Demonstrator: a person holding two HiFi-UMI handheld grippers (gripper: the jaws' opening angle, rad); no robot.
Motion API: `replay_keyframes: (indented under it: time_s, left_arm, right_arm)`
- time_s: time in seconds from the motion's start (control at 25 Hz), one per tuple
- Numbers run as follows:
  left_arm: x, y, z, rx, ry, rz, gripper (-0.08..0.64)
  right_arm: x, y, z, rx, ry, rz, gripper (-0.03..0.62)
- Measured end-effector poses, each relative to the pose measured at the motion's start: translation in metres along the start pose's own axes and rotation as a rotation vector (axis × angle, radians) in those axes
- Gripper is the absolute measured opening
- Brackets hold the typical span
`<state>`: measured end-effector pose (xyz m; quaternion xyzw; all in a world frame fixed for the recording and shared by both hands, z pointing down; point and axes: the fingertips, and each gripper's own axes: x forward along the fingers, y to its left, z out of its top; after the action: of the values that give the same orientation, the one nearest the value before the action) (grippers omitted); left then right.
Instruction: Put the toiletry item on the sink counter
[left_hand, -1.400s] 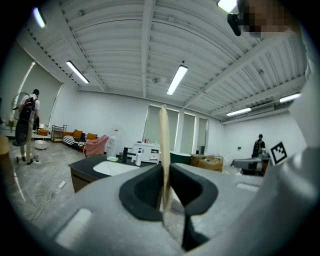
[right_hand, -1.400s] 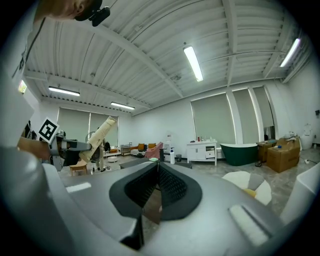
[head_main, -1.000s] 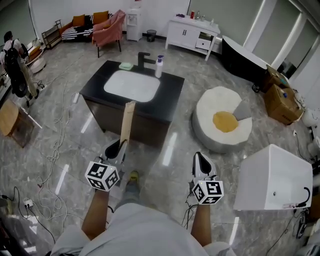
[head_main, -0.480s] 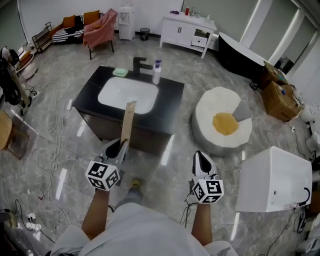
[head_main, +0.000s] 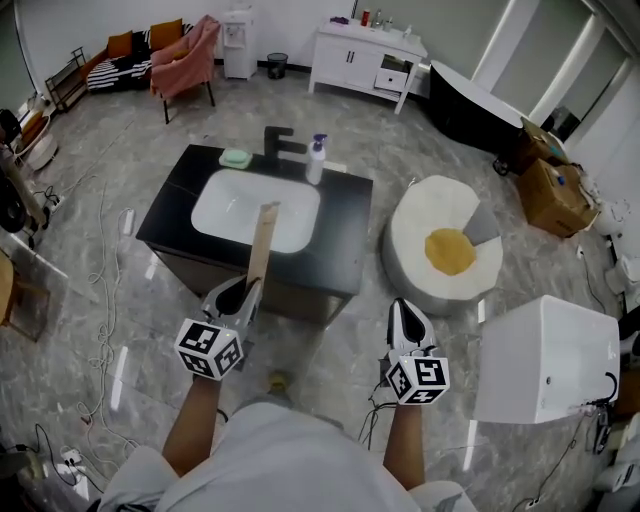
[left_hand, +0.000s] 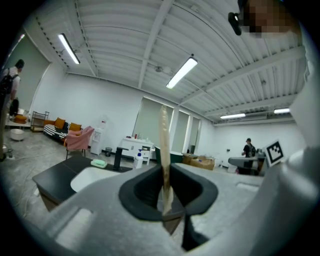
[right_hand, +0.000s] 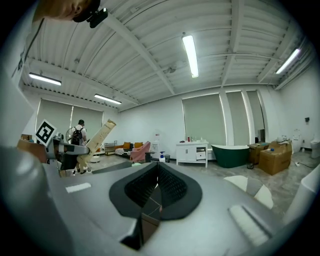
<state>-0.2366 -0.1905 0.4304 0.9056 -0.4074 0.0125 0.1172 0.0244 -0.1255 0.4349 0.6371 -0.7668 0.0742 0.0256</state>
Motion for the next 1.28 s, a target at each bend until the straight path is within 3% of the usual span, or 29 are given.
replay_keyframes:
  time_s: [0.24, 0.56, 1.28]
  left_arm:
    - [0.030, 0.032, 0.004, -0.010, 0.007, -0.045, 0.048]
    - [0.059, 0.044, 0.005, -0.018, 0.024, -0.075, 0.048]
    - [0.178, 0.042, 0.002, -0.043, 0.058, -0.013, 0.048]
  right_arm:
    - [0.031, 0.005, 0.003, -0.010, -0.006, -0.045, 0.003]
    - [0.051, -0.008, 0.004, 0.017, -0.005, -0.083, 0.003]
    - [0.142, -0.106, 0.020, -0.015, -0.009, -0.010, 0.003]
